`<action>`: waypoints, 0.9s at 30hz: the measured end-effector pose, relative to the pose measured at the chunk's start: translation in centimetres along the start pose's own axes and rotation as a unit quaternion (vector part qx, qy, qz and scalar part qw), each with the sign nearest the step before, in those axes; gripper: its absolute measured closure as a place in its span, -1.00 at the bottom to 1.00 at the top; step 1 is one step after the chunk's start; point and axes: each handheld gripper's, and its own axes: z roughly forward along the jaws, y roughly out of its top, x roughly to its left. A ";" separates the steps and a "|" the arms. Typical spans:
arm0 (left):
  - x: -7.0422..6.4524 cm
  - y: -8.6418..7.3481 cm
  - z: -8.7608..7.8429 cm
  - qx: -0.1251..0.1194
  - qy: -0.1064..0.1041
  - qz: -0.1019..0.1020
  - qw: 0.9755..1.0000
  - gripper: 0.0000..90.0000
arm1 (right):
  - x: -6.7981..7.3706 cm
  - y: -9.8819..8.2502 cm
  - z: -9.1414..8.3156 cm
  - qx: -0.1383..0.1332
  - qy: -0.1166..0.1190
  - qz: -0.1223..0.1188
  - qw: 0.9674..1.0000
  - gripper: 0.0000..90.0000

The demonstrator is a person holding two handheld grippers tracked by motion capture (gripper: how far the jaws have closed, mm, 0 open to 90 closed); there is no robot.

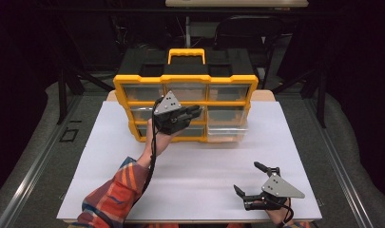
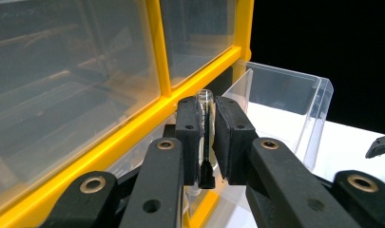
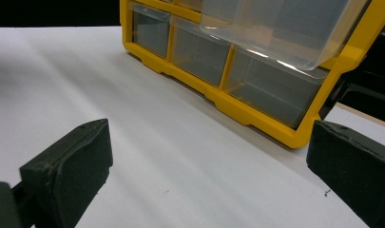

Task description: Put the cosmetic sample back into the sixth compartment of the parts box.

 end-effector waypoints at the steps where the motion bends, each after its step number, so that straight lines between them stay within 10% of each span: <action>1: 0.0 0.2 0.1 0.000 0.000 0.001 1.000 0.78 | 0.0 0.0 0.0 0.000 0.000 0.000 1.000 -0.98; 27: -1.2 2.0 2.0 -0.007 -0.020 0.016 1.000 0.78 | 0.0 0.0 0.0 0.000 0.001 0.001 1.000 -0.98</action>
